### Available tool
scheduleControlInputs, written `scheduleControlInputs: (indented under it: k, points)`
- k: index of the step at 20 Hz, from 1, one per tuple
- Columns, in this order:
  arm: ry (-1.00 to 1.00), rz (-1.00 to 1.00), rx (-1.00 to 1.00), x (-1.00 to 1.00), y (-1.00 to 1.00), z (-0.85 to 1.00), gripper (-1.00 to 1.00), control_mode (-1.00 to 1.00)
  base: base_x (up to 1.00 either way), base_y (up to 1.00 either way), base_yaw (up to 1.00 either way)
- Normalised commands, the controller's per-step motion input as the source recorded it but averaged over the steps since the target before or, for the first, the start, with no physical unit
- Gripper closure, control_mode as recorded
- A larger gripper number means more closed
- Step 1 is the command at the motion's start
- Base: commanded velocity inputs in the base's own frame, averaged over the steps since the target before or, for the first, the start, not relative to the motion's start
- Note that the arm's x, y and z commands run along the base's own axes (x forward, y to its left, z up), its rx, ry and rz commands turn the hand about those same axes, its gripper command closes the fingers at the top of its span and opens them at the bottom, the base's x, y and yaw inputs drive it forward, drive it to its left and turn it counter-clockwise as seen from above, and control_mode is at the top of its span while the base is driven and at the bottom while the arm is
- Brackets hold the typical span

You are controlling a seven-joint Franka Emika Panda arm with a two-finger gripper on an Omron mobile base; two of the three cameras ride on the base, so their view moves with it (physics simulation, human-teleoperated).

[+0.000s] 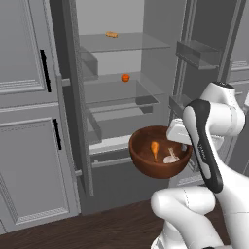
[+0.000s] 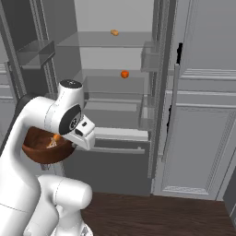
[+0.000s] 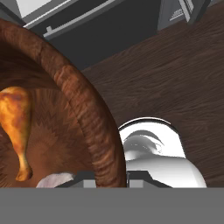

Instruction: Pick the chicken drumstick and garlic from their plates and place them in the bowl. Then put the bowl in the fridge.

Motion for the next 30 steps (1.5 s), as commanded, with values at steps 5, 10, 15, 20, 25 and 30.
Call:
scheduleControlInputs:
  k: [5, 10, 15, 20, 25, 30]
  points:
    - [0.0, 0.0, 0.0, 0.0, 0.0, 0.0, 1.0, 1.0, 0.45, -0.17, 0.0]
    - [0.0, 0.0, 0.0, 0.0, 0.0, 0.0, 1.0, 1.0, 0.35, -0.25, 0.0]
    - [0.0, 0.0, 0.0, 0.0, 0.0, 0.0, 1.0, 1.0, 0.5, -0.38, 0.0]
    - [0.0, 0.0, 0.0, 0.0, 0.0, 0.0, 1.0, 1.0, 0.7, -0.25, 0.03]
    - [0.0, 0.0, 0.0, 0.0, 0.0, 0.0, 1.0, 1.0, 0.64, -0.01, 0.02]
    - [0.0, 0.0, 0.0, 0.0, 0.0, 0.0, 1.0, 1.0, 0.15, 0.0, 0.0]
